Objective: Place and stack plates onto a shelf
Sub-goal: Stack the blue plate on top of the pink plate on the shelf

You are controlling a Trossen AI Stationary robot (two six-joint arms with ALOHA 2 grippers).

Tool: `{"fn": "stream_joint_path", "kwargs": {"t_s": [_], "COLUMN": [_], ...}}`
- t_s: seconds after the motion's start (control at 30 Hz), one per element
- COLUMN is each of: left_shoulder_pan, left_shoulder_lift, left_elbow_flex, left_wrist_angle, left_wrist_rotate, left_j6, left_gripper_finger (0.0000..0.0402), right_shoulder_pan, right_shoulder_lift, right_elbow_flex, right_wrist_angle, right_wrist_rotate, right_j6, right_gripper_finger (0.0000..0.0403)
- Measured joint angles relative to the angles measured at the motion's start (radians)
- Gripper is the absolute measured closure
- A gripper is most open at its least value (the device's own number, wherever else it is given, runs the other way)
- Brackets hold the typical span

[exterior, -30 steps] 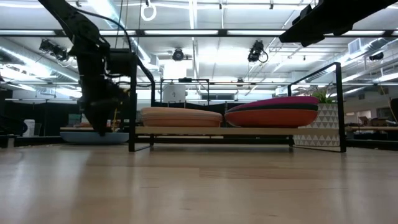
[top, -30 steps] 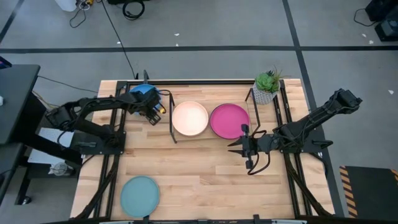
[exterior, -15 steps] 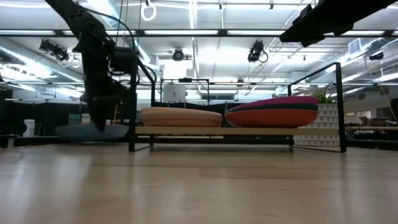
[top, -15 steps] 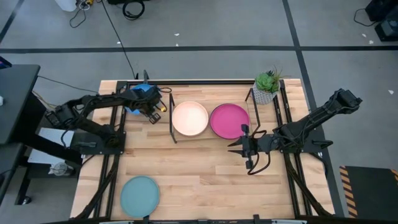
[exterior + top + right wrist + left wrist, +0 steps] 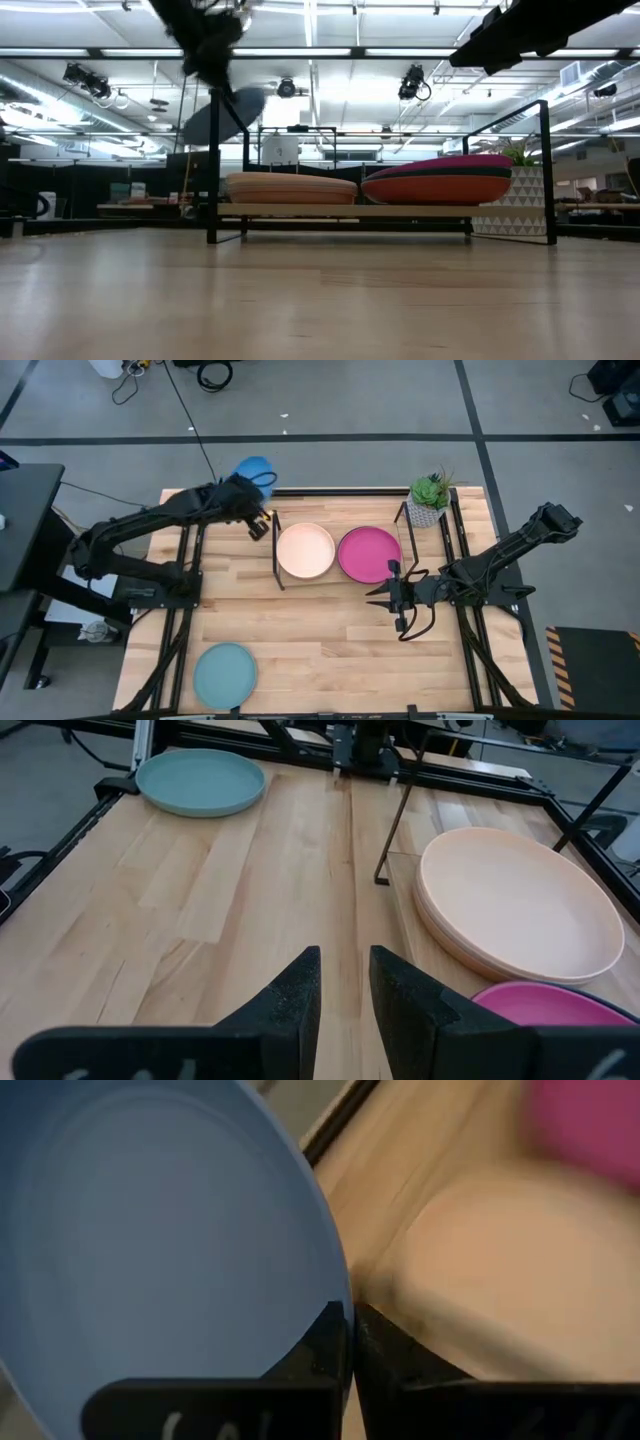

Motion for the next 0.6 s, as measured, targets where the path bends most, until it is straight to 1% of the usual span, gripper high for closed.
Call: {"fn": "stream_joint_path", "kwargs": {"t_s": [0.1, 0.17, 0.27, 0.43, 0.6], "left_shoulder_pan": [-0.105, -0.162, -0.233, -0.335, -0.395], "left_shoulder_lift": [0.02, 0.05, 0.126, 0.296, 0.47], "left_elbow_flex": [0.026, 0.039, 0.067, 0.133, 0.237], "left_wrist_angle": [0.164, 0.222, 0.263, 0.315, 0.316], "left_wrist_rotate": [0.007, 0.029, 0.067, 0.074, 0.076], "left_j6": [0.085, 0.125, 0.177, 0.316, 0.45], "left_gripper_finger": [0.0388, 0.0388, 0.0388, 0.0388, 0.0388], "right_shoulder_pan": [0.0, 0.001, 0.024, 0.091, 0.158], "right_shoulder_lift": [0.0, 0.0, -0.013, -0.076, -0.139], "right_elbow_flex": [0.0, 0.0, 0.0, 0.029, 0.034], "right_wrist_angle": [0.002, 0.001, -0.032, -0.11, -0.116], "right_wrist_rotate": [0.0, 0.015, 0.073, 0.159, 0.193], "right_j6": [-0.003, -0.007, -0.009, 0.004, -0.018], "right_gripper_finger": [0.0308, 0.0308, 0.0308, 0.0308, 0.0308]}}
